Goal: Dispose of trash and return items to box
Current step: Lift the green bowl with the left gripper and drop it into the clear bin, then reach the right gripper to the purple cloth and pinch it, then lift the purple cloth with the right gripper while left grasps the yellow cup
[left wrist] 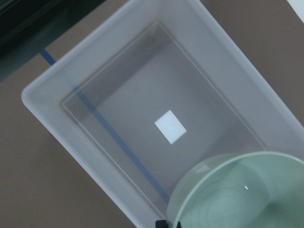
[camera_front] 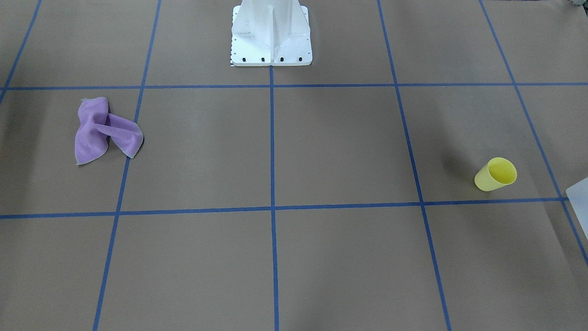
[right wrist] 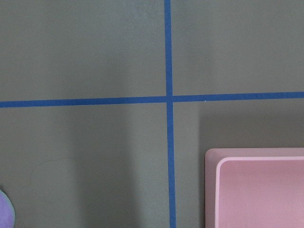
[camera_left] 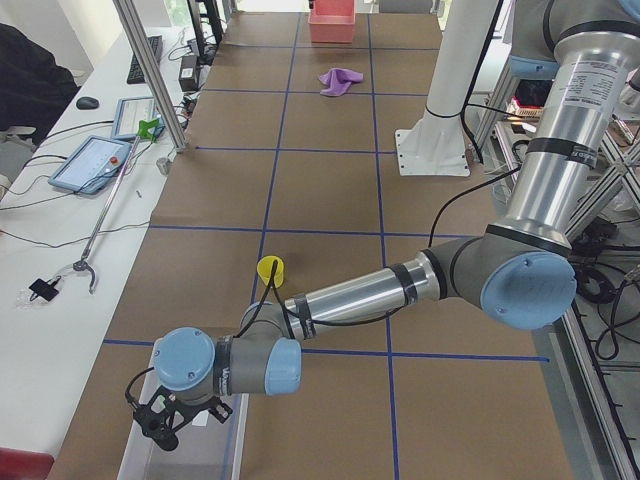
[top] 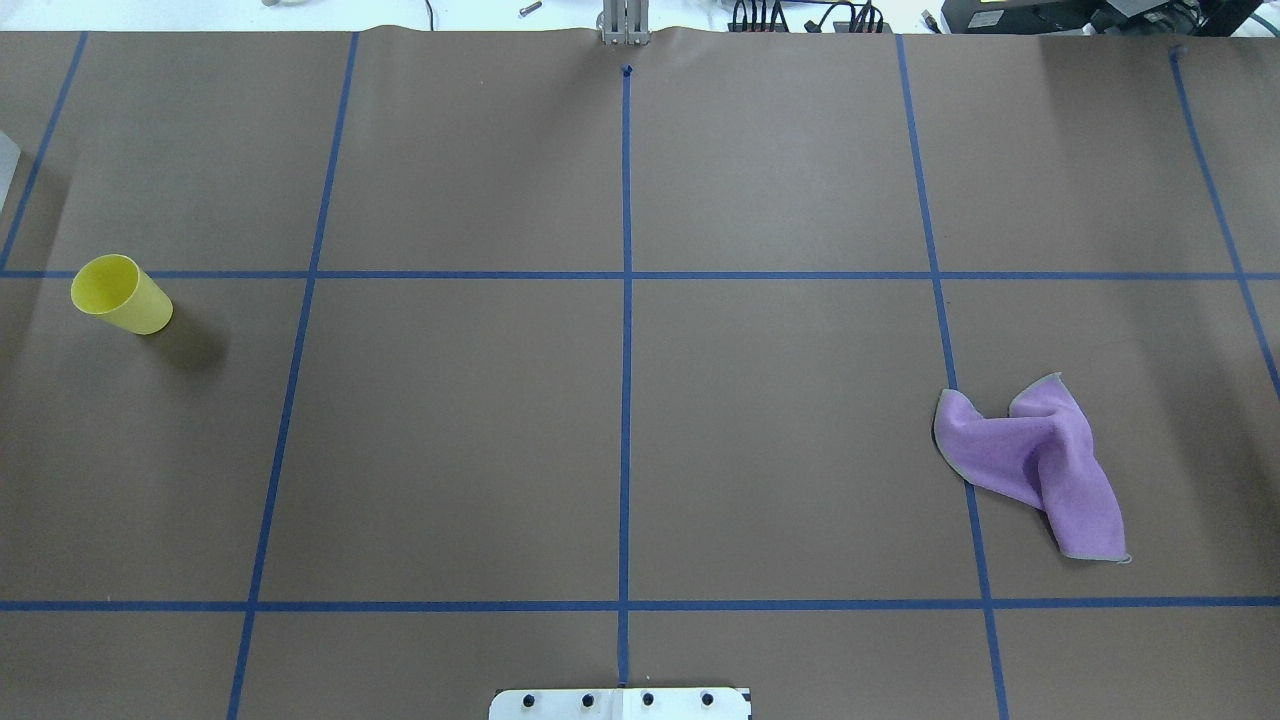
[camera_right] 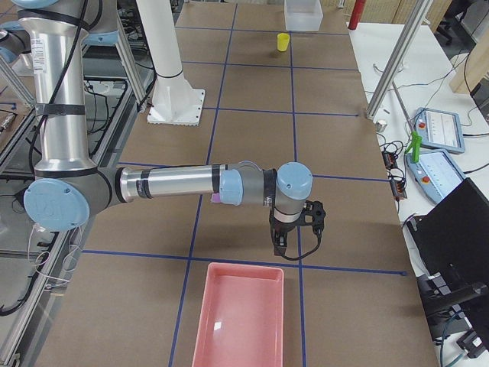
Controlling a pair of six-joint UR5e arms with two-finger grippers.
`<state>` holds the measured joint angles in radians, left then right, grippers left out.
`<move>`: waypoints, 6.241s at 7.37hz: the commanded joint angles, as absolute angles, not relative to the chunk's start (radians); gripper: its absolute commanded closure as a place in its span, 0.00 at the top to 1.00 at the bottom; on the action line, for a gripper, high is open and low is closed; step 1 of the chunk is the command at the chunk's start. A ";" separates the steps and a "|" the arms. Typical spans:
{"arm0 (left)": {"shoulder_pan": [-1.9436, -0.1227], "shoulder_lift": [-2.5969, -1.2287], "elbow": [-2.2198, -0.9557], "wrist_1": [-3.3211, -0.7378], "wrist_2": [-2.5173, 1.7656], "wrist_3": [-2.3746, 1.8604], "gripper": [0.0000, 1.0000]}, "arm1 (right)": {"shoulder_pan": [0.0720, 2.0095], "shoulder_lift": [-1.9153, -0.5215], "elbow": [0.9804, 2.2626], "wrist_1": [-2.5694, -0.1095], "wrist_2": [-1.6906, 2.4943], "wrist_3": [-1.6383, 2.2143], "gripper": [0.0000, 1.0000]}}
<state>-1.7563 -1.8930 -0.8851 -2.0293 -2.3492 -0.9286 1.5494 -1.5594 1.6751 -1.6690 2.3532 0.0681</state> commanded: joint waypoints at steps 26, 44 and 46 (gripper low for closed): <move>-1.573 -1.852 -1.414 -1.827 -2.191 -0.833 0.99 | 1.303 -1.617 1.815 -1.610 2.411 0.301 1.00; -1.319 -1.722 -1.503 -2.027 -2.206 -0.874 0.98 | 1.068 -1.675 1.930 -1.180 2.366 1.104 0.00; -1.246 -1.631 -1.609 -2.029 -2.206 -0.871 0.97 | 1.164 -1.686 1.936 -1.180 2.411 1.100 0.00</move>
<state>-1.2914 -1.6897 -1.5458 -2.0170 -2.2046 -0.8706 1.0999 -1.6766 1.9299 -1.1787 2.3819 1.1027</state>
